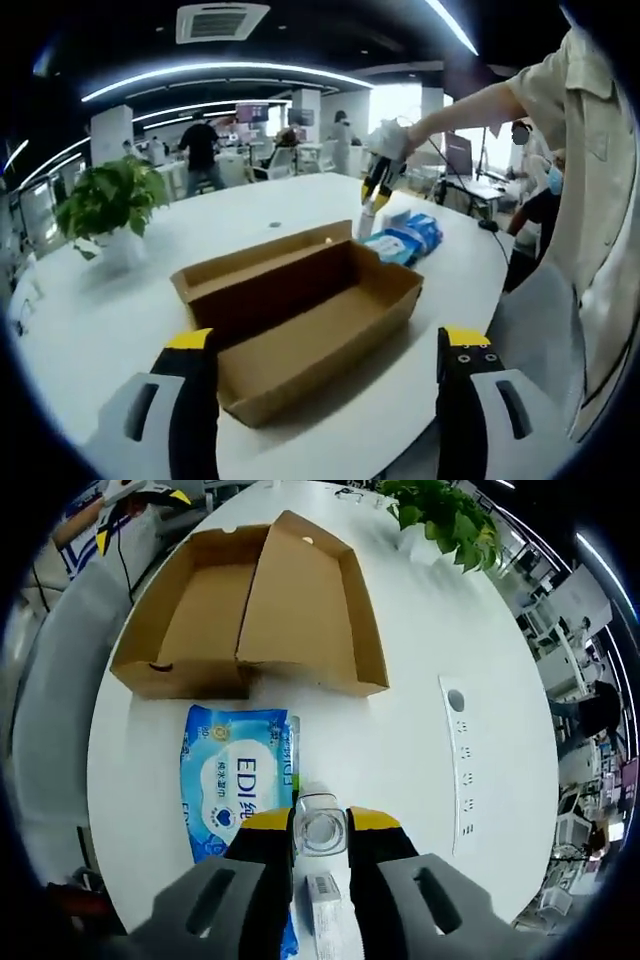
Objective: Operate the shoe box by opening the lid, removing the specified soft item, and placing it in the target area until the item is outside and the box remains undamaged.
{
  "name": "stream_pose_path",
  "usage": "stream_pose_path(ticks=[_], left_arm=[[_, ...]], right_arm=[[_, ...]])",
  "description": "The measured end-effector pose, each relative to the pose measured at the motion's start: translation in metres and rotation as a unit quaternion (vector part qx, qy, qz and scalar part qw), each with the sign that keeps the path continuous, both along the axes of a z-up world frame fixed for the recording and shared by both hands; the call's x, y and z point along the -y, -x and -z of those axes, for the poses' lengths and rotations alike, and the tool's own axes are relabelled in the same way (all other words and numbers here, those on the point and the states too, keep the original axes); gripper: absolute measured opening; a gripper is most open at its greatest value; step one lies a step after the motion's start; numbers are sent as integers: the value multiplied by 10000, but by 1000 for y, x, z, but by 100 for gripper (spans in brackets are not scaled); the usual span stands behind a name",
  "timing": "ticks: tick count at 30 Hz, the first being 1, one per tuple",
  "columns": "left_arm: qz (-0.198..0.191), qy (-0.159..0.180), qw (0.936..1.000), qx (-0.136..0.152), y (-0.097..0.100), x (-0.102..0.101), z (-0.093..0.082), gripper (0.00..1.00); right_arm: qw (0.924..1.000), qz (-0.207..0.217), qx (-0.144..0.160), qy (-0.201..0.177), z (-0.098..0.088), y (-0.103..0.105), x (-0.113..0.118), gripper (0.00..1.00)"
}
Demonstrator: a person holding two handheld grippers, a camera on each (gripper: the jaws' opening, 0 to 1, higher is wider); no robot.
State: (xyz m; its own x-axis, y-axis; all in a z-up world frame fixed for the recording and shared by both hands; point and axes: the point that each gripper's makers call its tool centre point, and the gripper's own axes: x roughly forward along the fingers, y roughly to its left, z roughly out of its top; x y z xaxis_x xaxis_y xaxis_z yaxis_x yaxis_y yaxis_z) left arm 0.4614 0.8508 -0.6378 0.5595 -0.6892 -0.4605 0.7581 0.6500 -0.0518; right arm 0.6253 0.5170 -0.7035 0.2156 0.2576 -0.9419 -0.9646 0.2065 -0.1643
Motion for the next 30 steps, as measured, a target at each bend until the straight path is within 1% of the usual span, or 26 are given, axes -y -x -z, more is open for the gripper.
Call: stream_pose_path(ticks=[5, 12, 18, 24, 26, 30], left_arm=[[-127, 27, 9999, 10, -1, -4, 2, 90], [-292, 38, 9996, -55, -4, -10, 5, 86], [-380, -3, 9992, -93, -6, -14, 8, 84], [-500, -48, 9987, -94, -9, -18, 10, 81], [-570, -80, 9983, -102, -11, -21, 11, 79], [-638, -115, 9978, -131, -13, -25, 12, 77]], right_arm=[[9999, -68, -36, 113, 6, -1, -1, 17], [9997, -127, -80, 167, 5, -4, -3, 17], [9995, -216, -49, 206, 6, -7, -4, 18], [9998, -112, -37, 186, 6, -8, -4, 18], [9998, 9, -82, 162, 6, -8, -4, 18], [9998, 18, -67, 162, 5, -9, -4, 18]])
